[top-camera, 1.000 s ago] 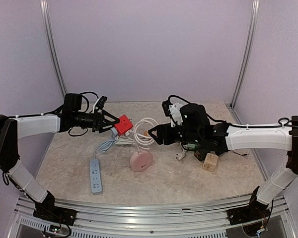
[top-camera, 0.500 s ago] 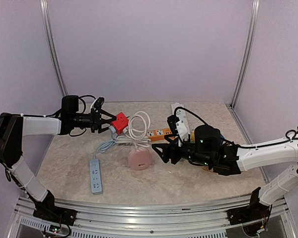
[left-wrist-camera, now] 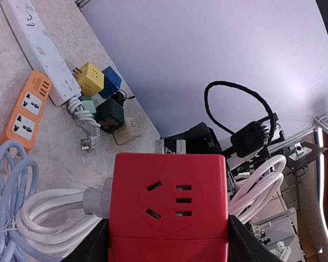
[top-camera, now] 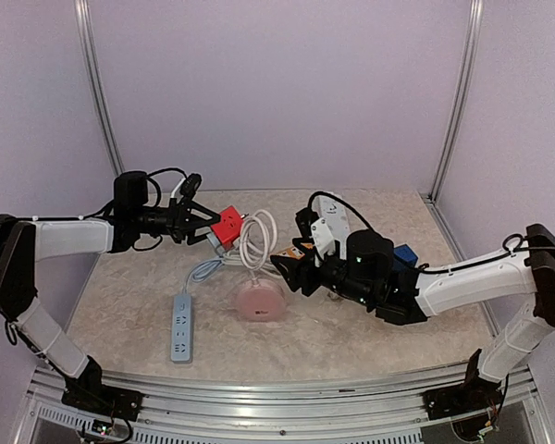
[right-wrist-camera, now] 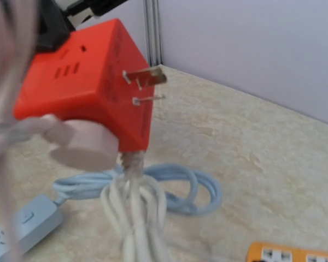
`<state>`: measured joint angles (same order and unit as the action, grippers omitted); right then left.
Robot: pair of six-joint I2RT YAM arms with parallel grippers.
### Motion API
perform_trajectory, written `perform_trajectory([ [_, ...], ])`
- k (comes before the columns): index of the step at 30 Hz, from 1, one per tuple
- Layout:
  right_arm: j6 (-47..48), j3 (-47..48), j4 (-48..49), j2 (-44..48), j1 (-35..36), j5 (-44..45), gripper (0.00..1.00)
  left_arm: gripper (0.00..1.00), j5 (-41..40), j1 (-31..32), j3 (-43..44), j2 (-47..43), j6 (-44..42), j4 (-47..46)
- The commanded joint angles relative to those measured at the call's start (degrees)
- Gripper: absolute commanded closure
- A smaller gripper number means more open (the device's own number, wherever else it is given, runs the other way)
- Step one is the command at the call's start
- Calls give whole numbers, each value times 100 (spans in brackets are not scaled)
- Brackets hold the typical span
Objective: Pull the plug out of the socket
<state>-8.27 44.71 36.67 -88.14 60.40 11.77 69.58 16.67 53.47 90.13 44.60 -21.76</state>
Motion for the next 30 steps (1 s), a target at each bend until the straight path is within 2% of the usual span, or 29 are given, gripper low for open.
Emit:
perform_trajectory([
  [1, 537, 467, 275, -434, -7, -7, 34, 81, 549, 141, 127, -332, 321, -826],
  [7, 1114, 842, 332, -953, 143, 232, 35, 81, 597, 187, 9, -268, 723, -1360],
  [19, 1796, 1336, 571, -1545, 702, 1143, 39, 81, 463, 170, -108, -273, 855, -1515],
  [30, 1987, 1507, 944, -1791, 920, 1540, 51, 81, 443, 170, -143, -234, 893, -1567],
])
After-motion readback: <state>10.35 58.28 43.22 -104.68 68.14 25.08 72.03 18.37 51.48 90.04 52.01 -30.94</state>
